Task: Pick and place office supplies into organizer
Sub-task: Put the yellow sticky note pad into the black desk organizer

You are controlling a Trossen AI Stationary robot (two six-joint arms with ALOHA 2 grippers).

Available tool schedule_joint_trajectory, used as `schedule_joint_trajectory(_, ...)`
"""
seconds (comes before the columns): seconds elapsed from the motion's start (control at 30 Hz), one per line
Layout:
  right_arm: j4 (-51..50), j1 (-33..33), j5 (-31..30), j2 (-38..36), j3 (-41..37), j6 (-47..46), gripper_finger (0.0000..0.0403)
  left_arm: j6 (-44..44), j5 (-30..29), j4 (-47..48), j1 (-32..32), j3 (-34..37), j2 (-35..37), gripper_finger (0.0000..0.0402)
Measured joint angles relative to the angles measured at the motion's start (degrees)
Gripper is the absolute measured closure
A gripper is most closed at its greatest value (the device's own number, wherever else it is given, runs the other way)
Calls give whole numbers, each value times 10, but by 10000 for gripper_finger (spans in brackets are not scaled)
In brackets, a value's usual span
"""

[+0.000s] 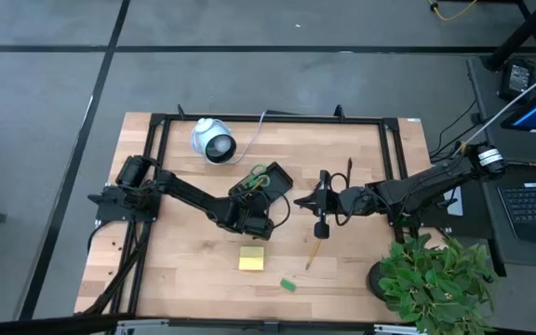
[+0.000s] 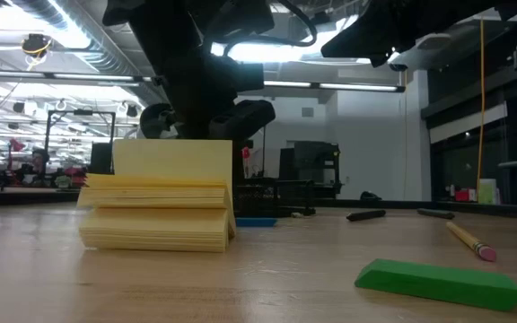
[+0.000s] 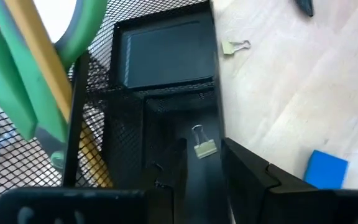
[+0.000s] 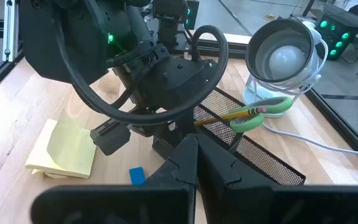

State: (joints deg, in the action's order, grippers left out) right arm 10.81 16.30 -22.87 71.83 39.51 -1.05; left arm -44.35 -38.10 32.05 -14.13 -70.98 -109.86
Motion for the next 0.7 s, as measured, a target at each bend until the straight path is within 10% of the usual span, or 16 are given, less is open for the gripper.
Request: schedule_joint_trajectory(0.7, -3, 10, 0, 0, 0, 17, 395, 257, -97, -1, -96, -97, 77, 311)
